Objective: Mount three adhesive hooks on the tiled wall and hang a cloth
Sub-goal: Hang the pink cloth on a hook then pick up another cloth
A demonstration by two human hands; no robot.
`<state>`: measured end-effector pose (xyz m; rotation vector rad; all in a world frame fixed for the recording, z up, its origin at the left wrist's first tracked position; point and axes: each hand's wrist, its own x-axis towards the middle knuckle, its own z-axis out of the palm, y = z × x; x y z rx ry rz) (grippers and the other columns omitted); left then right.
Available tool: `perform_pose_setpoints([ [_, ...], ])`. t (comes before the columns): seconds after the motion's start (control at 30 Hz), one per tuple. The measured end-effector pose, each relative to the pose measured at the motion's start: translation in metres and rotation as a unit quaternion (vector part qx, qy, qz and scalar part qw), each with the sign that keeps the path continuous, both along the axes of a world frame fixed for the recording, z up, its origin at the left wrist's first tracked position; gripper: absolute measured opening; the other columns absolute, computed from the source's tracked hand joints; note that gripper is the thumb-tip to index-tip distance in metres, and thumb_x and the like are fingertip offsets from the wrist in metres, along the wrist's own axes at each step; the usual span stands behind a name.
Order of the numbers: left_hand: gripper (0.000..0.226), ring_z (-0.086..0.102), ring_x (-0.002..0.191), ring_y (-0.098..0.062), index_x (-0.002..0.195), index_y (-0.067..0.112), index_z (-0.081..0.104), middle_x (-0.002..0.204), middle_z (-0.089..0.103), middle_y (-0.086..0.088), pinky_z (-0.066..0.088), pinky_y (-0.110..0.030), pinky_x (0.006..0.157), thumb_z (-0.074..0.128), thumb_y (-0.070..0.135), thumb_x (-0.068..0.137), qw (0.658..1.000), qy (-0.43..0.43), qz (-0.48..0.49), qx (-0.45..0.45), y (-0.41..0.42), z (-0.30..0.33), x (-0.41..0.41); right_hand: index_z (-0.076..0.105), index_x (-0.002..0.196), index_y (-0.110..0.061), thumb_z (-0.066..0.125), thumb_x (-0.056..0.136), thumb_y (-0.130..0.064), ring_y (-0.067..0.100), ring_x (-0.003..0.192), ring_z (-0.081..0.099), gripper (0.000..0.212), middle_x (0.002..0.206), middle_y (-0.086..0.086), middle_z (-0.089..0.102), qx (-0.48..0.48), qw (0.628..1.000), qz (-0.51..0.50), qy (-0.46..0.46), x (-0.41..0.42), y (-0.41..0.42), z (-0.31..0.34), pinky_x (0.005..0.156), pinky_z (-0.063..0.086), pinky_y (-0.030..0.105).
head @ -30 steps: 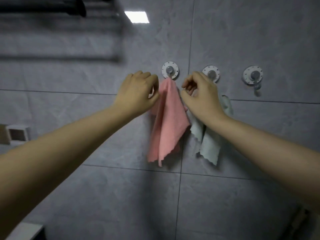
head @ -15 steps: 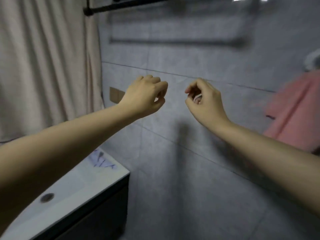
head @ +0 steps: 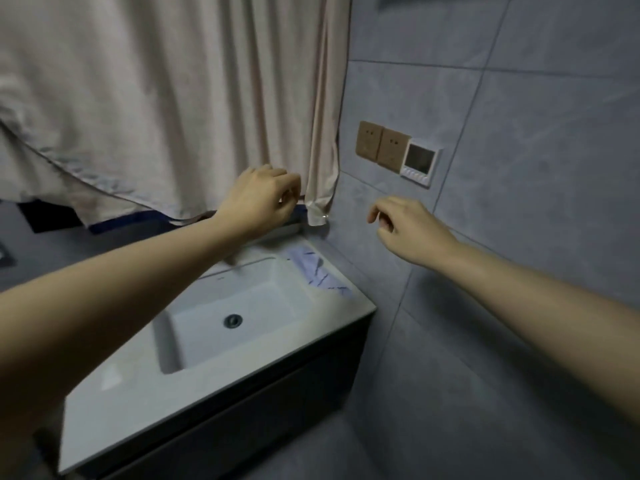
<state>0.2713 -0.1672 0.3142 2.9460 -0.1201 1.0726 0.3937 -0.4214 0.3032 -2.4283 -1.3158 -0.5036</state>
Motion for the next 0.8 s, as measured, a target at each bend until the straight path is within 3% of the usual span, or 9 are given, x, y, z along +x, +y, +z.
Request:
perform_pose_setpoints([
  [0.1,0.03,0.058,0.077,-0.035,0.086,0.014,0.064,0.081,0.067,-0.008,0.047,-0.042,0.067,0.038,0.027,0.08,0.999,0.044,0.013,-0.015,0.032,-0.032,-0.003,0.06,0.115,-0.024,0.045,0.09,-0.017,0.025,0.097,0.059,0.029,0.111,0.002,0.061,-0.12,0.992,-0.027,0.026,0.014,0.03,-0.027,0.077,0.053,0.041],
  [0.2,0.021,0.058,0.079,-0.036,0.088,0.013,0.067,0.084,0.067,-0.01,0.044,-0.037,0.065,0.049,0.021,0.083,0.995,0.088,0.039,-0.028,0.058,-0.06,0.004,0.053,0.132,-0.028,0.045,0.092,-0.021,0.025,0.107,0.058,0.041,0.124,0.003,0.059,-0.219,0.973,-0.038,0.063,0.039,0.058,-0.056,0.084,0.054,0.043],
  [0.4,0.018,0.059,0.1,-0.028,0.102,0.02,0.066,0.102,0.065,-0.003,0.049,-0.041,0.083,0.055,0.023,0.088,0.97,0.215,0.075,-0.081,0.103,-0.102,0.047,0.031,0.151,-0.022,0.054,0.093,-0.025,0.03,0.133,0.044,0.063,0.149,0.014,0.04,-0.338,0.928,-0.033,0.152,0.117,0.116,-0.11,0.105,0.042,0.04],
  [0.6,0.02,0.058,0.105,-0.023,0.107,0.023,0.066,0.11,0.066,0.003,0.048,-0.041,0.087,0.053,0.024,0.092,0.958,0.241,0.09,-0.124,0.142,-0.141,0.102,0.022,0.155,-0.02,0.056,0.092,-0.022,0.032,0.138,0.038,0.072,0.156,0.013,0.03,-0.377,0.897,0.003,0.229,0.193,0.18,-0.167,0.11,0.035,0.034],
  [0.8,0.018,0.061,0.107,-0.019,0.105,0.022,0.069,0.111,0.07,0.004,0.05,-0.039,0.091,0.057,0.021,0.091,0.94,0.25,0.123,-0.199,0.185,-0.178,0.172,0.016,0.156,-0.021,0.054,0.096,-0.026,0.029,0.145,0.026,0.071,0.158,0.017,0.019,-0.367,0.891,0.005,0.267,0.27,0.231,-0.216,0.112,0.028,0.03],
])
